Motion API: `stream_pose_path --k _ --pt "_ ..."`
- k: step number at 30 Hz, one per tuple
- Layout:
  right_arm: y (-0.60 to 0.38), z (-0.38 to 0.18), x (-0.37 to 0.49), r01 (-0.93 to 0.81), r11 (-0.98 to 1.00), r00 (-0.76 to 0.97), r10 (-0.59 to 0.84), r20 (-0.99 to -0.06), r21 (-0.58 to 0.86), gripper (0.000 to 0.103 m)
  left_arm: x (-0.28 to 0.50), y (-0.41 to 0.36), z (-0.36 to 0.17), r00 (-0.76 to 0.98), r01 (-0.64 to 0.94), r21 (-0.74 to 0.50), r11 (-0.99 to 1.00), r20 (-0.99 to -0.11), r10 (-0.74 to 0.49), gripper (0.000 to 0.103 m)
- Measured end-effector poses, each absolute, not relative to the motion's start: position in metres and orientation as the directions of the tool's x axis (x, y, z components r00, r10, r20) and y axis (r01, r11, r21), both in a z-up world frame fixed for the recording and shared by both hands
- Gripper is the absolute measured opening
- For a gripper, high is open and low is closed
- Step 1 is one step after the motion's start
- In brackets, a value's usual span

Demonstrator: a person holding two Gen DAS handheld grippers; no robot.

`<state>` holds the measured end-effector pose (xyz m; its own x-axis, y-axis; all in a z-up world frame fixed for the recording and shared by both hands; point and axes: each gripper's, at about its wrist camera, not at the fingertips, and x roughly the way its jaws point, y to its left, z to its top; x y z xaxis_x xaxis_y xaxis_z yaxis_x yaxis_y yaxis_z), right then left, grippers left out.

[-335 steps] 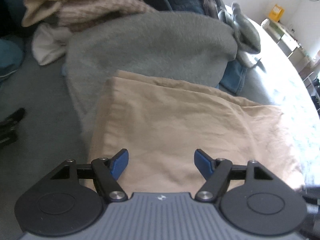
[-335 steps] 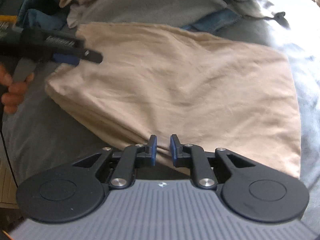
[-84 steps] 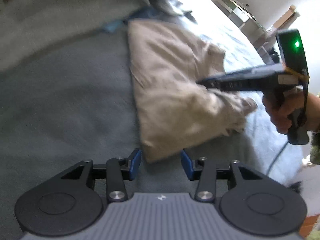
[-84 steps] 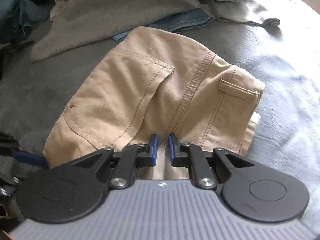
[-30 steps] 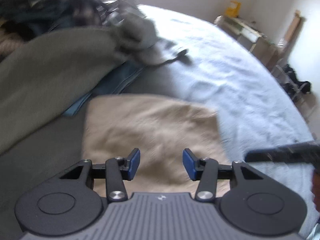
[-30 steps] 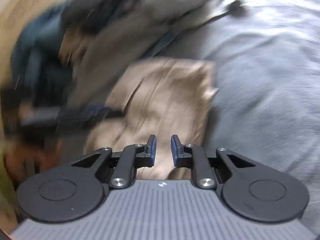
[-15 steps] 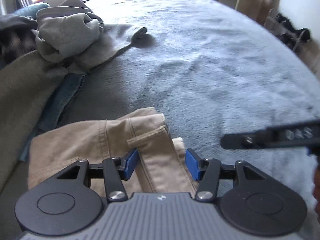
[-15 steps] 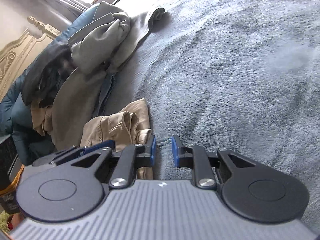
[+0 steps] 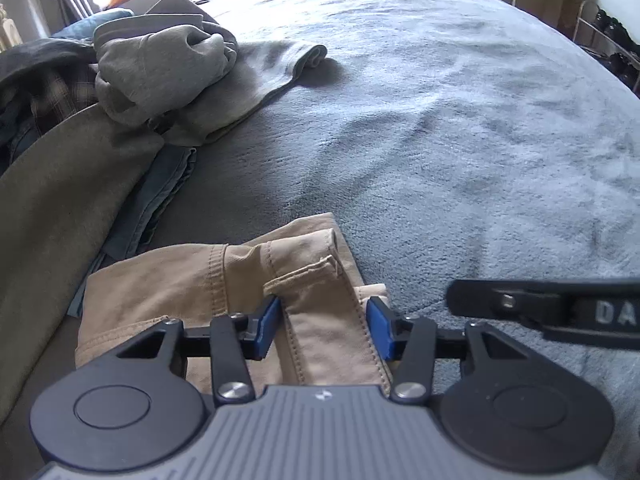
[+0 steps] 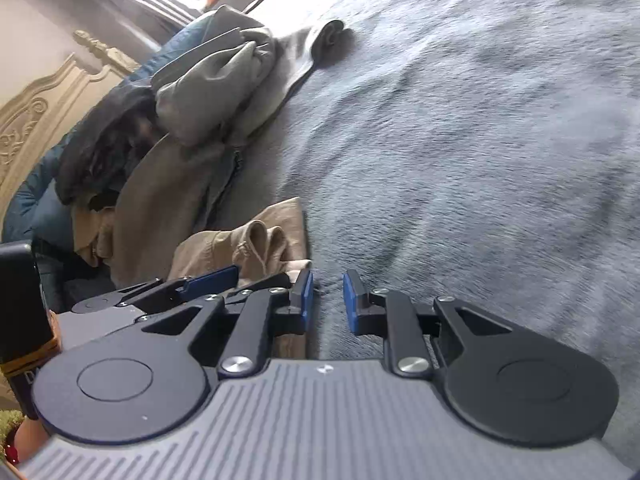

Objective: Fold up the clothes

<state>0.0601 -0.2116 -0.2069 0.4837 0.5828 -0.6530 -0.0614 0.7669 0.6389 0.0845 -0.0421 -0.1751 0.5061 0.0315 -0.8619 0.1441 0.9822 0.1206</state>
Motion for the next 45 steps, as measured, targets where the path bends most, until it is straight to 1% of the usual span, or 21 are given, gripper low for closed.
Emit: stream_pose_path --k 4,6,7,11,14,17,18,20,23,28,36,39,42,45 --pt "-0.206 -0.215 0.075 -0.096 0.739 0.439 0.633 -0.638 0.667 0.017 0.081 -0.041 -0.177 0.516 0.208 0.139 0.968 -0.857 0.012 0.048" --pt "-0.204 -0.219 0.081 -0.098 0.716 0.413 0.661 -0.627 0.691 0.017 0.080 -0.040 -0.178 0.519 0.239 0.145 0.960 -0.855 0.000 0.045" --pt "-0.203 -0.221 0.085 -0.097 0.706 0.402 0.673 -0.621 0.702 0.017 0.080 -0.038 -0.178 0.518 0.247 0.140 0.959 -0.855 -0.009 0.042" --pt "-0.199 -0.229 0.096 -0.089 0.671 0.354 0.712 -0.606 0.736 0.017 0.080 -0.025 -0.177 0.509 0.262 0.081 0.962 -0.858 -0.066 0.039" --pt "-0.192 -0.236 0.103 -0.095 0.669 0.301 0.725 -0.619 0.737 0.017 0.080 -0.022 -0.177 0.515 0.268 0.065 0.961 -0.853 -0.086 0.035" --pt "-0.186 -0.237 0.104 -0.109 0.682 0.283 0.719 -0.635 0.723 0.017 0.079 -0.014 -0.173 0.520 0.253 0.017 0.967 -0.846 -0.121 0.028" --pt "-0.185 -0.236 0.103 -0.118 0.688 0.287 0.714 -0.639 0.716 0.013 0.079 -0.010 -0.172 0.519 0.245 -0.009 0.970 -0.844 -0.139 0.027" --pt "-0.182 -0.230 0.100 -0.156 0.703 0.306 0.703 -0.642 0.694 0.009 0.079 0.000 -0.169 0.518 0.230 -0.062 0.971 -0.837 -0.176 0.024" --pt "-0.178 -0.224 0.097 -0.199 0.715 0.323 0.694 -0.643 0.671 0.006 0.078 0.013 -0.163 0.525 0.222 -0.128 0.967 -0.820 -0.229 0.022" --pt "-0.178 -0.220 0.099 -0.241 0.714 0.335 0.697 -0.634 0.657 0.005 0.075 0.029 -0.150 0.539 0.211 -0.212 0.954 -0.789 -0.295 0.020" --pt "-0.167 -0.219 0.115 -0.298 0.682 0.341 0.730 -0.593 0.668 0.005 0.070 0.040 -0.136 0.563 0.193 -0.263 0.945 -0.759 -0.326 0.020" --pt "-0.162 -0.228 0.120 -0.276 0.678 0.324 0.733 -0.598 0.681 0.005 0.070 0.038 -0.136 0.564 0.185 -0.262 0.947 -0.761 -0.321 0.020" --pt "-0.171 -0.224 0.118 -0.248 0.667 0.318 0.741 -0.591 0.703 0.005 0.069 0.040 -0.136 0.567 0.171 -0.273 0.947 -0.758 -0.321 0.020" --pt "-0.188 -0.233 0.117 -0.138 0.623 0.293 0.769 -0.569 0.770 0.009 0.069 0.042 -0.136 0.569 0.157 -0.288 0.945 -0.755 -0.325 0.020"
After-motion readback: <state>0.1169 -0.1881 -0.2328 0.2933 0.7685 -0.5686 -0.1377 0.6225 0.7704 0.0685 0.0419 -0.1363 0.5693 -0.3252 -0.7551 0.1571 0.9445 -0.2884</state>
